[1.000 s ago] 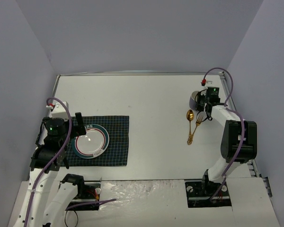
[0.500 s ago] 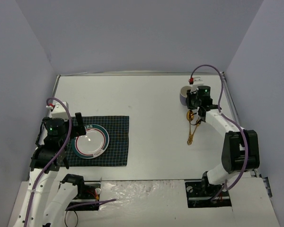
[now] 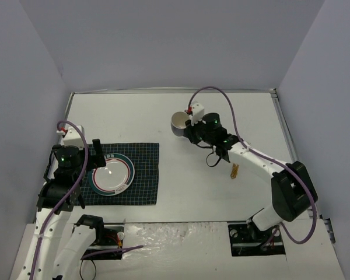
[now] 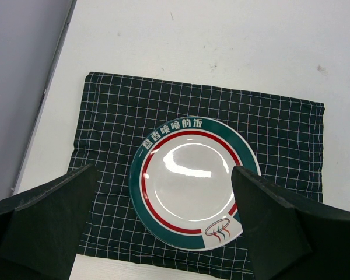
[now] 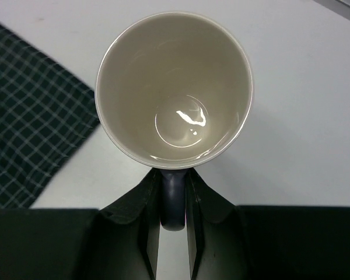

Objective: Set the dinner table for one person

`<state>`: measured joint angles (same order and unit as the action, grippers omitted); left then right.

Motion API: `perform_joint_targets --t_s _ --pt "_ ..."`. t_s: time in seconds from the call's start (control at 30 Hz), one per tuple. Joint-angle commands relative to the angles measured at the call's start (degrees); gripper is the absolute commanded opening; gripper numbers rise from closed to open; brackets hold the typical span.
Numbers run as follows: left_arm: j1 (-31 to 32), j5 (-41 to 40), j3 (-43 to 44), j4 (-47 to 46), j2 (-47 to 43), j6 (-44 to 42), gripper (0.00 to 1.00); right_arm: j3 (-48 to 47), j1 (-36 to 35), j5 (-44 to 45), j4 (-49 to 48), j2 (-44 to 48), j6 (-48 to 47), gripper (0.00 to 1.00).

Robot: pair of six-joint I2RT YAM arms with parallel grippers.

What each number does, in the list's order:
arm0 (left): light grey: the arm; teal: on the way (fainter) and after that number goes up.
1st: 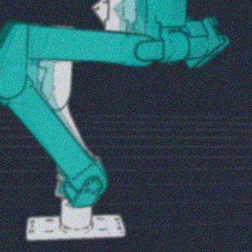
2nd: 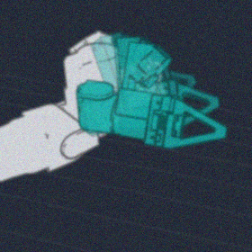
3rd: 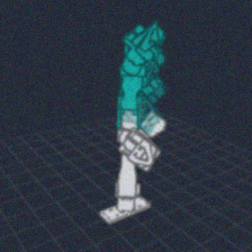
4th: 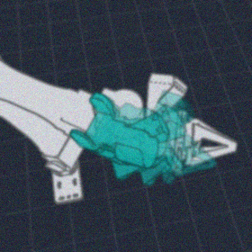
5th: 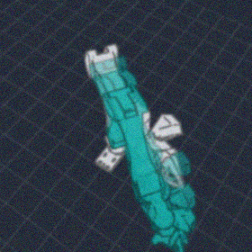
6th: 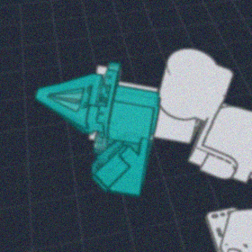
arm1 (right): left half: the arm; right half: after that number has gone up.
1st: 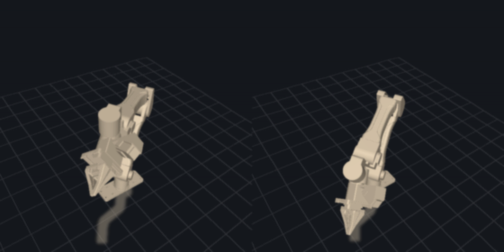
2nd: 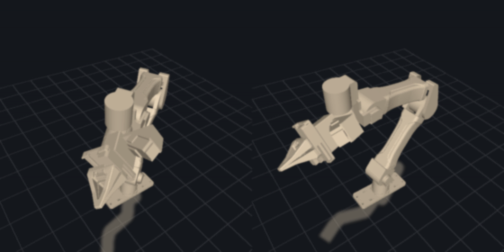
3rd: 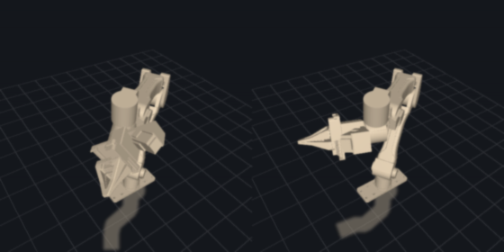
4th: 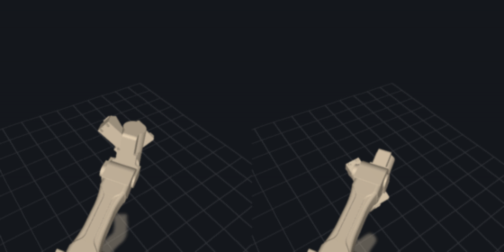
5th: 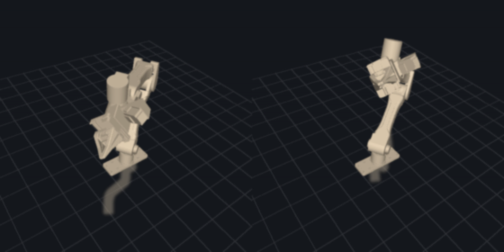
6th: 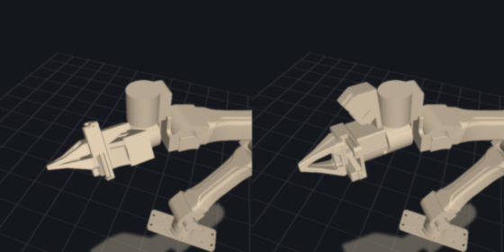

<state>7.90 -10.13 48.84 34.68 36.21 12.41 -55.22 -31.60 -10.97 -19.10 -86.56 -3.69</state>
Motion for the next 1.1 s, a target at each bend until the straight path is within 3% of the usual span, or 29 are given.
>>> perform_joint_targets --t_s 0.0,0.4,1.07 --pt "-0.3 -0.9 0.6 -1.8 0.2 0.0 0.97 -6.8 -6.6 0.0 -11.3 -2.9 1.8 0.0" --pt "-0.4 -1.1 0.6 -1.8 0.1 0.2 0.97 -16.3 -17.2 1.9 -14.3 -16.4 1.8 0.0" --pt "-0.4 -1.0 0.6 -1.8 0.2 0.2 0.97 -19.1 -19.3 7.5 -8.9 -20.5 1.3 0.0"
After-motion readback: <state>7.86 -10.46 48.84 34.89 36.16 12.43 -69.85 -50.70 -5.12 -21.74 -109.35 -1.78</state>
